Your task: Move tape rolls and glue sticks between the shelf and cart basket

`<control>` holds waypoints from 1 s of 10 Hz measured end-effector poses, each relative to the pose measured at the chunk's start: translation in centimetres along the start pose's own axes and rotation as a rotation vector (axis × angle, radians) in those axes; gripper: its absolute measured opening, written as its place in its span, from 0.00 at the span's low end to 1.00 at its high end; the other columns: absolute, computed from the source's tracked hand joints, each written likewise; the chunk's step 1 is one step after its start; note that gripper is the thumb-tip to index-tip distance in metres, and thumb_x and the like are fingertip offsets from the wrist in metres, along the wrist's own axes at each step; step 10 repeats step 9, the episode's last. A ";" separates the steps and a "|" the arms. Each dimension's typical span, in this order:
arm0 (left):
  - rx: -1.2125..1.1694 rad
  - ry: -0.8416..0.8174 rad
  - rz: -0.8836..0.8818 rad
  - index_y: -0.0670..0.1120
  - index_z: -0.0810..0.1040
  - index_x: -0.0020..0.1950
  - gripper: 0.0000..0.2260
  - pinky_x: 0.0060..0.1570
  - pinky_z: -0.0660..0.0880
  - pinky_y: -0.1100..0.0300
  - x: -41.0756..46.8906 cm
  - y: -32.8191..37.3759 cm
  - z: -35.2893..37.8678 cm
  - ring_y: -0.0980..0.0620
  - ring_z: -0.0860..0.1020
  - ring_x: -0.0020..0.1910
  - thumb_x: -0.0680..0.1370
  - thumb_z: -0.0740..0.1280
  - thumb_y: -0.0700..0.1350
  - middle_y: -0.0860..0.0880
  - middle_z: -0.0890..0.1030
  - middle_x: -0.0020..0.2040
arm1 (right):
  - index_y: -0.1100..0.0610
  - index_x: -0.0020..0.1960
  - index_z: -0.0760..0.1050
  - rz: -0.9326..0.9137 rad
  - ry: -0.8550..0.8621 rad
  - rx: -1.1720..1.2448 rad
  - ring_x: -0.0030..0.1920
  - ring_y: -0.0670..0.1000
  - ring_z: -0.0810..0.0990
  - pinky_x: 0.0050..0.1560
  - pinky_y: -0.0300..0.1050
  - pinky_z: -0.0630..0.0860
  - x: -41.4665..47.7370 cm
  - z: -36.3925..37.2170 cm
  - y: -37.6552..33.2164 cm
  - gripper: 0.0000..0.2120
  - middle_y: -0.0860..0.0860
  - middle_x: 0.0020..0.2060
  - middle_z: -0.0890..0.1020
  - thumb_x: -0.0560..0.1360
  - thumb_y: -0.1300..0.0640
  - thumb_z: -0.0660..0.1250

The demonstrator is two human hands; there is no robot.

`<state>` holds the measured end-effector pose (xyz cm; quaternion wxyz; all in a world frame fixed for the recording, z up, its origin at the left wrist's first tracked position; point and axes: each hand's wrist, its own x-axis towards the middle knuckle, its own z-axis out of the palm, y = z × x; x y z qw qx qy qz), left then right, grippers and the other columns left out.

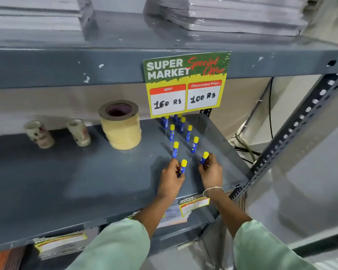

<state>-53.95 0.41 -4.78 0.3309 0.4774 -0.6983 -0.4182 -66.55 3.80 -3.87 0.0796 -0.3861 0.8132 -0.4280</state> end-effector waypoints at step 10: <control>-0.028 -0.015 -0.023 0.42 0.71 0.60 0.19 0.55 0.79 0.48 -0.3 1.0 -0.2 0.44 0.81 0.49 0.71 0.71 0.35 0.41 0.81 0.50 | 0.64 0.53 0.71 0.012 -0.080 0.012 0.45 0.65 0.81 0.47 0.59 0.80 -0.2 -0.3 -0.2 0.13 0.65 0.44 0.82 0.70 0.67 0.69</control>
